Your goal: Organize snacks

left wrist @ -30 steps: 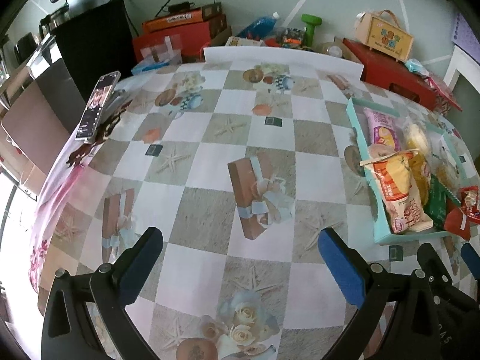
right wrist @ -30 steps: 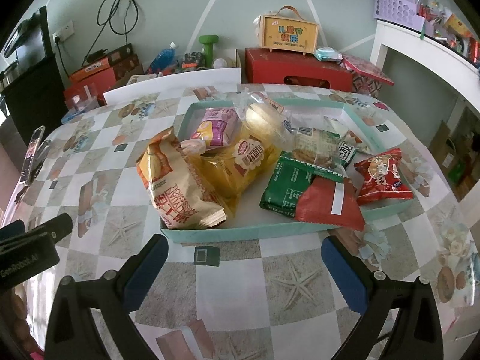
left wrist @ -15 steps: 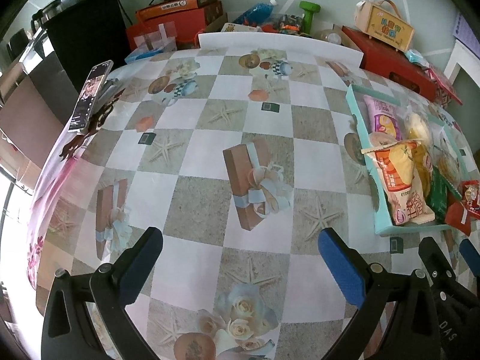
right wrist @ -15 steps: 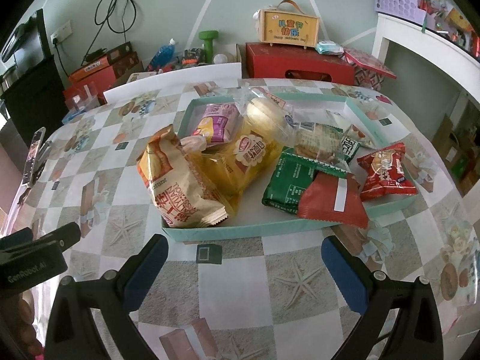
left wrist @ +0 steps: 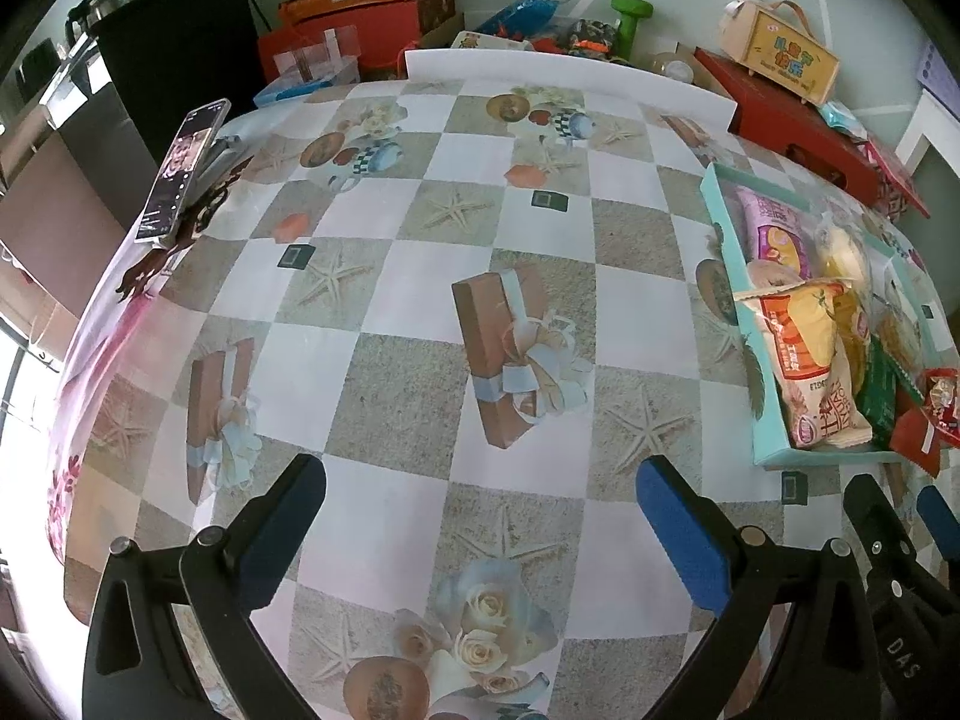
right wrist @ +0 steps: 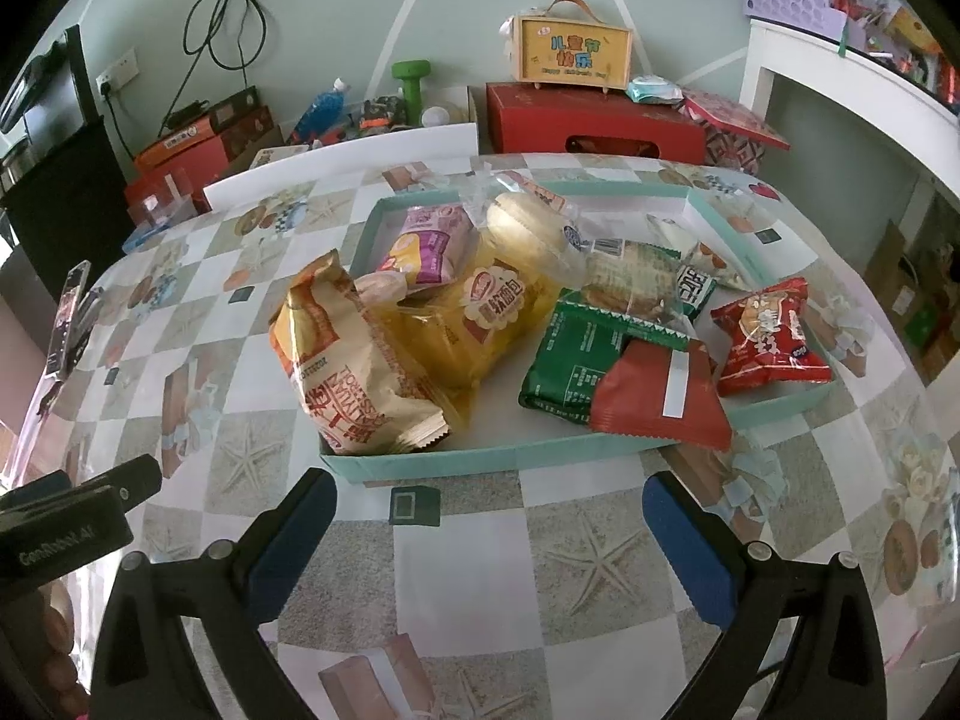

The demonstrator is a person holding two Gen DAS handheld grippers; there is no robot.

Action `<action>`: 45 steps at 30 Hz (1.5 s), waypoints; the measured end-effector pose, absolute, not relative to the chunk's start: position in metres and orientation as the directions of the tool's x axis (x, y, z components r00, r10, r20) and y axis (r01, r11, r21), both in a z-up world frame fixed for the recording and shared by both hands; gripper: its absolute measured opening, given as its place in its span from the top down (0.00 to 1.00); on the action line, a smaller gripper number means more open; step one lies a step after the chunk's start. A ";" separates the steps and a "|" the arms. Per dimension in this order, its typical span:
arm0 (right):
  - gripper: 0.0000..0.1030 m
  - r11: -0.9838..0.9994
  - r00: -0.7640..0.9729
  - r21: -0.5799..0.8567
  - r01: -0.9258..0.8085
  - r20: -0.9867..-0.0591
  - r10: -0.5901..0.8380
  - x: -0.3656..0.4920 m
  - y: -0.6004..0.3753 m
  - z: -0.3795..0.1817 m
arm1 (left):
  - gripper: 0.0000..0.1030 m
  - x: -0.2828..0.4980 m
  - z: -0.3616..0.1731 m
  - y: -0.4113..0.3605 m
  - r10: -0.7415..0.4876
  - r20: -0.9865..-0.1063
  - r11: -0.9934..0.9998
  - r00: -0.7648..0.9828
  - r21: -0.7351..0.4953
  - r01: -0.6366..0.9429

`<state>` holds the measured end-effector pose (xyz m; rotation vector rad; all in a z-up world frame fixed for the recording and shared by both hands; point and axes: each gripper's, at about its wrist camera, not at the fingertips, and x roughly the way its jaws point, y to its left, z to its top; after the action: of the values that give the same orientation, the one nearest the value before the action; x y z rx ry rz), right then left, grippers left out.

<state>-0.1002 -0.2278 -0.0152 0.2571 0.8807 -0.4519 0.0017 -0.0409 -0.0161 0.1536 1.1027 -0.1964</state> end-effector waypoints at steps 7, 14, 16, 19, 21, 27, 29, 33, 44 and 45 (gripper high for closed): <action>0.00 0.875 0.549 0.034 0.483 -0.790 -0.273 -0.100 -0.228 -0.015 | 0.00 0.002 -0.018 -0.040 -0.086 -0.901 0.972 0.425 0.017 0.233; 0.00 0.876 0.546 0.033 0.482 -0.793 -0.271 -0.100 -0.228 -0.017 | 0.00 0.002 -0.018 -0.040 -0.090 -0.904 0.972 0.417 0.011 0.234; 0.00 0.876 0.546 0.033 0.482 -0.793 -0.270 -0.100 -0.228 -0.017 | 0.00 0.003 -0.018 -0.040 -0.090 -0.905 0.972 0.416 0.010 0.233; 0.00 0.875 0.546 0.035 0.484 -0.793 -0.270 -0.100 -0.228 -0.017 | 0.00 0.003 -0.019 -0.040 -0.091 -0.906 0.973 0.413 0.008 0.232; 0.00 0.875 0.545 0.036 0.484 -0.794 -0.269 -0.100 -0.228 -0.017 | 0.00 0.003 -0.019 -0.041 -0.090 -0.907 0.973 0.411 0.009 0.232; 0.00 0.875 0.545 0.036 0.484 -0.794 -0.269 -0.099 -0.229 -0.017 | 0.00 0.003 -0.019 -0.040 -0.092 -0.908 0.973 0.409 0.006 0.231; 0.00 0.875 0.544 0.036 0.484 -0.795 -0.268 -0.100 -0.229 -0.017 | 0.00 0.003 -0.020 -0.041 -0.092 -0.909 0.973 0.407 0.004 0.231; 0.00 0.874 0.542 0.038 0.484 -0.798 -0.265 -0.099 -0.228 -0.018 | 0.00 0.003 -0.021 -0.041 -0.094 -0.911 0.973 0.401 0.001 0.230; 0.00 0.874 0.541 0.039 0.485 -0.798 -0.265 -0.099 -0.228 -0.018 | 0.00 0.004 -0.023 -0.040 -0.097 -0.914 0.974 0.393 -0.005 0.228; 0.00 0.873 0.541 0.040 0.485 -0.798 -0.264 -0.099 -0.228 -0.018 | 0.00 0.004 -0.023 -0.040 -0.096 -0.914 0.974 0.394 -0.005 0.228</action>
<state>-0.0992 -0.2281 -0.0182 0.2704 0.8952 -0.4518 0.0042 -0.0401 -0.0231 0.1282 1.1489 -0.2062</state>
